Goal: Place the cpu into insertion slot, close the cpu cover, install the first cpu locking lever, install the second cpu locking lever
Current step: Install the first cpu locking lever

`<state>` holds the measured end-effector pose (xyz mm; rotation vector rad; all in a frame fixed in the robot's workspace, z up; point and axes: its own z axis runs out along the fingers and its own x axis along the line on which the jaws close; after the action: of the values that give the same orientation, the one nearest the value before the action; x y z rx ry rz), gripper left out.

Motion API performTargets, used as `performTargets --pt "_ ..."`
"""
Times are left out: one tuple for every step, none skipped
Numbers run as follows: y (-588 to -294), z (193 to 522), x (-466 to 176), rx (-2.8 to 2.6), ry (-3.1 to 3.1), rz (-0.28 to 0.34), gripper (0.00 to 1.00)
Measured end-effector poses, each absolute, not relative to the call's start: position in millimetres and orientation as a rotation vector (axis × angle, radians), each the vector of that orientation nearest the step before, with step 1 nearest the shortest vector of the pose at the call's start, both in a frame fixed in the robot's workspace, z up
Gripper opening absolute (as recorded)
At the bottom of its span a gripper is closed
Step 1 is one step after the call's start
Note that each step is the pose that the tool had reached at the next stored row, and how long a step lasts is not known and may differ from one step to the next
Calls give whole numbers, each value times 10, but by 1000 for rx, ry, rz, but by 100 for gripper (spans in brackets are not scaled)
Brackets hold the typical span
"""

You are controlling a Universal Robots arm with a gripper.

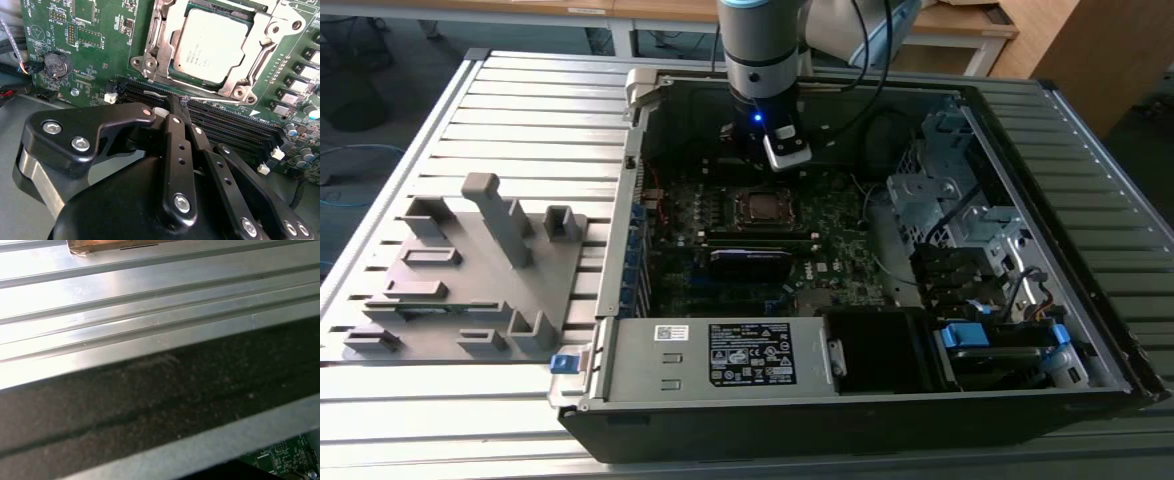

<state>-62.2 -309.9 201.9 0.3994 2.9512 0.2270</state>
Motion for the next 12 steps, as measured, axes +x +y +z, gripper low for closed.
performTargets --pt "-3099 2019 -622 400 2951 227 10" --pt "-3099 2016 -622 399 2951 227 10" --pt "-3099 2013 -622 399 2951 227 10" --pt "-3099 2009 -622 399 2951 226 10" --pt "-3099 2005 -622 399 2951 225 10" --pt "-3099 2001 -622 399 2951 224 10" --pt "-3099 1994 -622 399 2951 223 10" --pt "-3099 1988 -622 399 2951 222 10" --pt "-3099 1976 -622 399 2951 220 10" --pt "-3099 1965 -622 399 2951 217 10" --pt "-3099 1959 -622 398 2951 215 10" --pt "-3099 1955 -622 398 2951 211 10"
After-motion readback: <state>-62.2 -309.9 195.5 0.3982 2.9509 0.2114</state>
